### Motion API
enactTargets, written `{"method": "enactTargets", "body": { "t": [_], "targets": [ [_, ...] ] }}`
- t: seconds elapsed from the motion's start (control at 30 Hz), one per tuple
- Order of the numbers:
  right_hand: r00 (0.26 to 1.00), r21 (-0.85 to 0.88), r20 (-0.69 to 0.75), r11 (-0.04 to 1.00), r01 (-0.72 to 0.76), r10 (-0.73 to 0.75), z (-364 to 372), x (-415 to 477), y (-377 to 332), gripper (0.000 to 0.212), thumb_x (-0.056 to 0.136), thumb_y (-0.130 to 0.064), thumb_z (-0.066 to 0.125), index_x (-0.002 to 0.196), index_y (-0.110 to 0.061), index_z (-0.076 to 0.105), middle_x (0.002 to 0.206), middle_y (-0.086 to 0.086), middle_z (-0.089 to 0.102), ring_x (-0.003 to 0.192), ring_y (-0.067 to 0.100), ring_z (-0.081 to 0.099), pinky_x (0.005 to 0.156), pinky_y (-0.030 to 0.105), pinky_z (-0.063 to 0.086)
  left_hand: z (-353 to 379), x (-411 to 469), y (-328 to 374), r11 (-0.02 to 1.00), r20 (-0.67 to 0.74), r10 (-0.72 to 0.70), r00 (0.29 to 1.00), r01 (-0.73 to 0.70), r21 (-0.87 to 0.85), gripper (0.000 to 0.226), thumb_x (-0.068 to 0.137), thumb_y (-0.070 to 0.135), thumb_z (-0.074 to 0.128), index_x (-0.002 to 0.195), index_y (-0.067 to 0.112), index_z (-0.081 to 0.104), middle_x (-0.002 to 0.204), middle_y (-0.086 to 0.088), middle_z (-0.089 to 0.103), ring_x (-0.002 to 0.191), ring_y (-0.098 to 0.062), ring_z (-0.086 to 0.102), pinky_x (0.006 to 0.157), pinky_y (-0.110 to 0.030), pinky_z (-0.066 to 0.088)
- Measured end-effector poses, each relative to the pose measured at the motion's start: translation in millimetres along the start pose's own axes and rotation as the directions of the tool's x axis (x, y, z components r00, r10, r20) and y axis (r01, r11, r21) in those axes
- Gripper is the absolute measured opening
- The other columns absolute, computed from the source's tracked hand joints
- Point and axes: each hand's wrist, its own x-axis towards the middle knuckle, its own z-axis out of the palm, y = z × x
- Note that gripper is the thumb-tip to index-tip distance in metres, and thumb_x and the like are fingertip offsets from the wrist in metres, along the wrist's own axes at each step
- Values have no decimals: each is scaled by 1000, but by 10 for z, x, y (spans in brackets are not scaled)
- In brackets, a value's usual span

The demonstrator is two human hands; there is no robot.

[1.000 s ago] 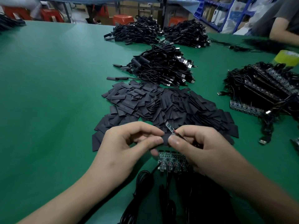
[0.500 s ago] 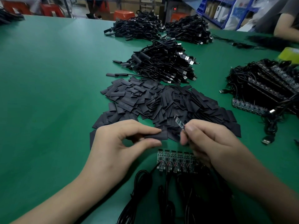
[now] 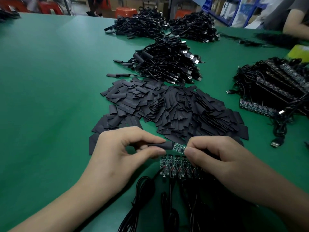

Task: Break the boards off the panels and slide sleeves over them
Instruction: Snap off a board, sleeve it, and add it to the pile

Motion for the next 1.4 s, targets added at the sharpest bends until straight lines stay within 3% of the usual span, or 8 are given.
{"method": "enactTargets", "body": {
  "t": [0.13,0.27,0.4,0.67,0.83,1.03,1.27,1.4],
  "targets": [
    [999,-5,34,1000,-21,21,-3,-2,-4,35,95,-53,48,71,-28,55,58,-10,46,51,4,39,51,20,33,-20,7,16,992,49,93,995,-96,83,18,75,32,82,93,29,81,83,12,73,79,-12,69,73,-26,54],
    [999,-15,35,1000,-25,25,-7,-4,-19,38,91,-59,46,72,-28,57,59,-8,48,51,5,40,52,24,34,-51,4,27,952,113,213,970,-232,197,18,81,27,81,99,21,81,91,13,72,86,-3,69,79,-19,53],
    [996,55,55,996,-76,73,-26,-1,-8,37,93,-55,49,70,-27,58,55,-11,43,51,3,36,50,23,30,-52,0,27,928,141,251,958,-280,248,21,81,27,80,101,21,81,93,12,71,86,-1,67,79,-20,54],
    [1000,-21,1,1000,-6,6,17,-27,-53,37,92,-56,47,70,-27,56,57,-11,49,50,4,43,52,18,36,-50,7,17,985,82,98,992,-108,134,20,77,38,78,94,27,82,83,15,73,81,-6,70,76,-21,53],
    [1000,-27,22,1000,-6,6,-10,-24,-29,36,94,-51,49,70,-25,57,57,-12,48,50,3,43,51,17,34,-65,19,13,974,144,152,978,-173,146,21,78,34,80,97,24,81,88,12,73,84,-7,70,77,-25,55],
    [994,137,93,988,-69,56,-22,-11,6,46,95,-59,47,72,-21,57,56,-10,42,51,8,36,50,27,31,-66,-9,17,925,136,257,957,-284,252,20,84,30,78,102,24,79,93,15,70,87,-2,68,78,-23,54],
    [993,-114,-56,989,93,-100,75,-23,-18,33,97,-52,47,70,-34,49,60,-9,51,54,11,47,50,21,32,-47,6,-3,979,86,118,989,-131,154,22,77,42,78,97,35,80,82,15,71,79,-9,68,74,-26,53],
    [994,-168,-35,982,91,-99,75,-19,-14,32,95,-54,46,70,-35,49,62,-10,52,56,14,49,51,23,32,-50,-1,2,965,127,165,978,-187,186,20,81,36,77,100,28,80,87,12,71,82,-6,69,76,-26,54]
  ]
}}
